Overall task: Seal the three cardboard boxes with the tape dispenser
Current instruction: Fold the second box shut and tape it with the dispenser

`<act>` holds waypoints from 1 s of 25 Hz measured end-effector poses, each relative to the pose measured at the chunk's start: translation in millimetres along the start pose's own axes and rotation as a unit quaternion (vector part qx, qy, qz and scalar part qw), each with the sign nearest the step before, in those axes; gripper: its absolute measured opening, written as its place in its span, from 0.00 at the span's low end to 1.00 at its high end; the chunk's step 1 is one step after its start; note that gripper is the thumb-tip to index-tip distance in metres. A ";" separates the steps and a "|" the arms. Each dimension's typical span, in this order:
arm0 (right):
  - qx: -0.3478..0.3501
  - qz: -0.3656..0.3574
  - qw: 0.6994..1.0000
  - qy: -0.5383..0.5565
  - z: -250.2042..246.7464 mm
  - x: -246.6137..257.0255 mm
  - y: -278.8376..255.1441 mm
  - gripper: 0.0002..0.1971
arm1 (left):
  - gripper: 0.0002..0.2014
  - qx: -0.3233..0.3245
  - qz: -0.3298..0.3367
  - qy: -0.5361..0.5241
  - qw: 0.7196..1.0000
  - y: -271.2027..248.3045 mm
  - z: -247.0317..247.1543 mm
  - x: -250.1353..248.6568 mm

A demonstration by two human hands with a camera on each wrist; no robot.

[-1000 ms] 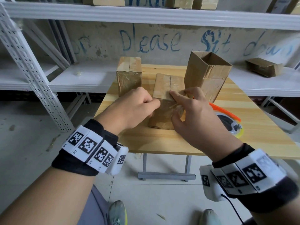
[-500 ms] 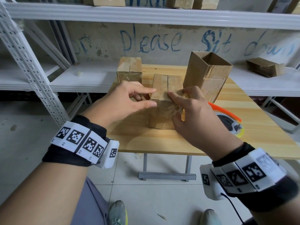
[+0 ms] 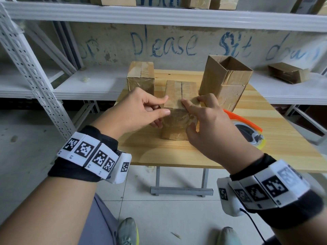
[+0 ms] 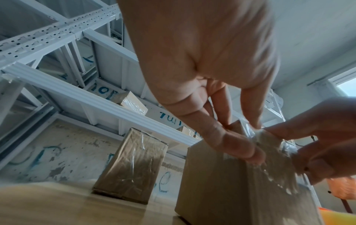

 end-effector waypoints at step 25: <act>0.013 -0.009 1.000 -0.017 1.0 2.5 1.9 0.32 | 0.26 -0.025 0.019 0.168 0.985 2.8 3.2 -3.9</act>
Point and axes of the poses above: each hand's wrist, its own y-axis towards the middle knuckle, its own z-axis out of the palm, x = y × z, the point moved 4 cm from there along y, towards the middle knuckle, and after that the axes turned 8 degrees about -x, right-handed, at the moved point
